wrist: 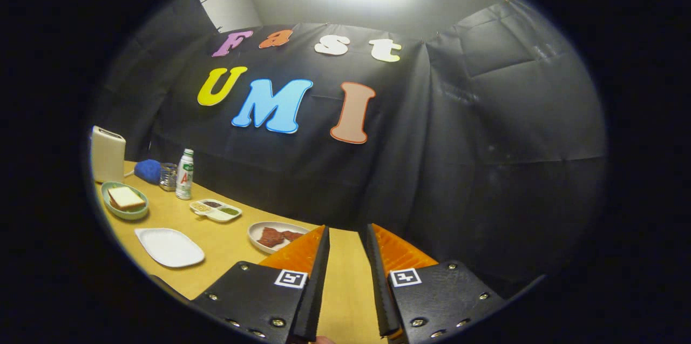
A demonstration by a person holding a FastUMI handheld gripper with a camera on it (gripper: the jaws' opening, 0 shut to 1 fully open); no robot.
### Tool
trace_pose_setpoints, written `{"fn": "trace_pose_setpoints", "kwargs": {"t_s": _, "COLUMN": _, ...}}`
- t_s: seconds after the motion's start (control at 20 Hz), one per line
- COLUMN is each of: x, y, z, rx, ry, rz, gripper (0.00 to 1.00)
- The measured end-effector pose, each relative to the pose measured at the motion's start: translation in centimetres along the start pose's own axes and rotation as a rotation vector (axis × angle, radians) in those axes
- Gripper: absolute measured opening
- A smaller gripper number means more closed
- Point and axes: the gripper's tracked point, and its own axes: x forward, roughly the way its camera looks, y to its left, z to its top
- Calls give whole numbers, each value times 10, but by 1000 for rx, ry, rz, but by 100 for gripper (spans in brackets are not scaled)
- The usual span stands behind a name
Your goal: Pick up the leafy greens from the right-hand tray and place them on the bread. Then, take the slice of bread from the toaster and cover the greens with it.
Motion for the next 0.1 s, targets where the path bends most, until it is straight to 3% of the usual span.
{"fn": "trace_pose_setpoints", "kwargs": {"t_s": 0.1, "x": 11, "y": -20, "z": -21, "rx": 87, "ry": 29, "rz": 12, "gripper": 41}}
